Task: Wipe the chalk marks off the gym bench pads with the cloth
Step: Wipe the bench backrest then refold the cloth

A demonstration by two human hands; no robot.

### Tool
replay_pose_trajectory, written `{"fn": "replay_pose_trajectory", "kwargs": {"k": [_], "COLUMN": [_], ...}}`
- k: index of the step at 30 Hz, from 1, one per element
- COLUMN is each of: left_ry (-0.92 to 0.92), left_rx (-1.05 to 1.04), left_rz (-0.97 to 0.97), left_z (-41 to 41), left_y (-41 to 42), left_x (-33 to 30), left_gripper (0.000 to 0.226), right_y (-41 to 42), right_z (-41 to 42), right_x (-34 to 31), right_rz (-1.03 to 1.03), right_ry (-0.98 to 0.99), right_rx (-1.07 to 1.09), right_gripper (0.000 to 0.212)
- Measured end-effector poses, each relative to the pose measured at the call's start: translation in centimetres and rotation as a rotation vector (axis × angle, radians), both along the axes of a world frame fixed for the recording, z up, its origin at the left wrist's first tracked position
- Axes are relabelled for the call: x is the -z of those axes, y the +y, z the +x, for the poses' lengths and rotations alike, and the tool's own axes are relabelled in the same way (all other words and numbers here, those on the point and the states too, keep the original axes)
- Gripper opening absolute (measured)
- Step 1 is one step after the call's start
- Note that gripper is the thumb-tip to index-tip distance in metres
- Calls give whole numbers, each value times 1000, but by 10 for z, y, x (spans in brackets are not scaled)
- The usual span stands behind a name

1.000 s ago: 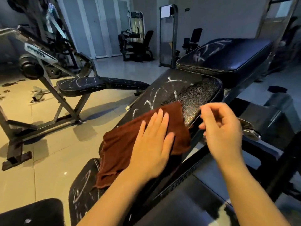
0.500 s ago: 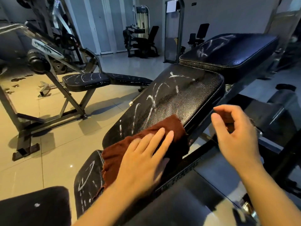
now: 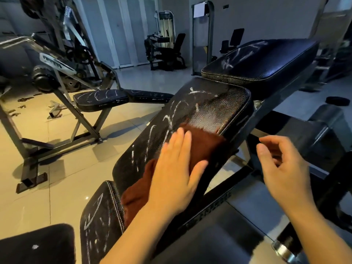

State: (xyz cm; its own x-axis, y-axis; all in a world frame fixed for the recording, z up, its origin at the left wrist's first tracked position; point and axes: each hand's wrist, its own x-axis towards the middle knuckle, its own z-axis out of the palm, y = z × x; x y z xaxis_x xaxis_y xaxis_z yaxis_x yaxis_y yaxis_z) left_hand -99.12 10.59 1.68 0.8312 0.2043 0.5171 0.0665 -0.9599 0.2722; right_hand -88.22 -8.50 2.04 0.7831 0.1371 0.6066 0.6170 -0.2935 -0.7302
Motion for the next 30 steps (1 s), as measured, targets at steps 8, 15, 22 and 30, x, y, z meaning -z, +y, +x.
{"fn": "replay_pose_trajectory", "kwargs": {"k": [8,15,22,30], "left_ry": [-76,-74,-59,-92], "left_rx": [-399,-385,-355,-327], "left_rz": [-21,37,137,240], "left_z": [-43,42,-43,-7], "left_y": [-19,-40,-28,-13], "left_x": [57,-7,56,35], "left_gripper": [65,73,65,72], "right_y": [9,22,23,21], "right_z": [-3,-6,-9,-7], "right_x": [16,7,10,18], "right_rz": [-250,-148,-148,-259], "right_ry": [-123,-203,-225,-214], "right_rx": [-84,-46,-36,-86], "right_gripper": [38,40,40,44]}}
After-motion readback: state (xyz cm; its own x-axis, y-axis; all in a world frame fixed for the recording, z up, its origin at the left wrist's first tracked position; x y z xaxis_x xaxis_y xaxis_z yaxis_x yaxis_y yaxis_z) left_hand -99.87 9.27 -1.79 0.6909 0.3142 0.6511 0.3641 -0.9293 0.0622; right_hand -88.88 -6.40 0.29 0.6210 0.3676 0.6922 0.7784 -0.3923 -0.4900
